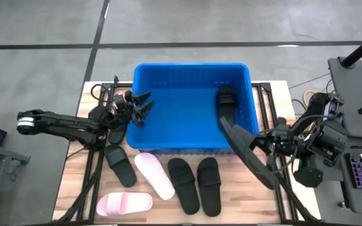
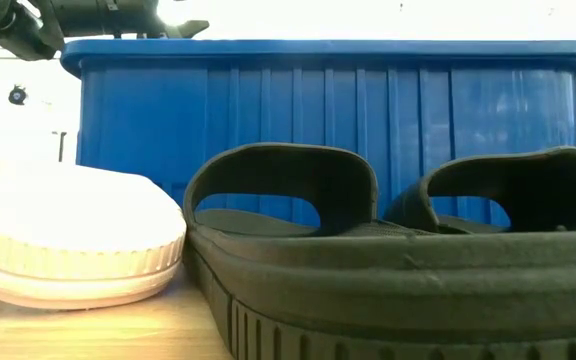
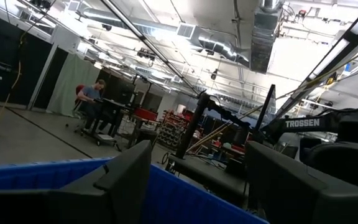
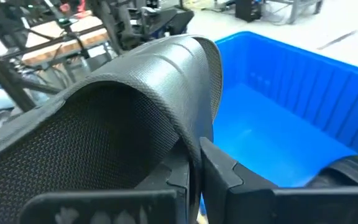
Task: Pick and place slides into bin
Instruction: Put the black slide into the blue bin
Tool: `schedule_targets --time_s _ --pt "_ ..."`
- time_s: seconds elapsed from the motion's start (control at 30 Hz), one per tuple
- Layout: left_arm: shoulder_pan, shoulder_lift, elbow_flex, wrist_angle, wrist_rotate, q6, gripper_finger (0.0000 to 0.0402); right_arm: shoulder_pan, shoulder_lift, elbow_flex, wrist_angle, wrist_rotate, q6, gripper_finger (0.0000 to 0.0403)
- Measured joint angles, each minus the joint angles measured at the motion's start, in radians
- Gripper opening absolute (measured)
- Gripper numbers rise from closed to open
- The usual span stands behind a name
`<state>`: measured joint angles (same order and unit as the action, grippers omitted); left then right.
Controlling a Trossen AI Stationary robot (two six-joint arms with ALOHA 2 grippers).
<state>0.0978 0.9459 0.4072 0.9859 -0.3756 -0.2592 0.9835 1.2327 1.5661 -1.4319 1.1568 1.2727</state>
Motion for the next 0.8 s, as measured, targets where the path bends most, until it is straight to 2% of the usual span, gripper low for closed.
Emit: schedule_targets --time_s 0.23,0.8 --pt "0.000 0.000 0.000 0.000 0.000 -0.050 0.0246 -0.054 0.025 -0.001 0.000 0.010 -0.041 0.0013" --pt "0.000 0.000 0.001 0.000 0.000 -0.053 0.0246 -0.135 0.040 -0.001 0.003 0.052 -0.080 0.0013"
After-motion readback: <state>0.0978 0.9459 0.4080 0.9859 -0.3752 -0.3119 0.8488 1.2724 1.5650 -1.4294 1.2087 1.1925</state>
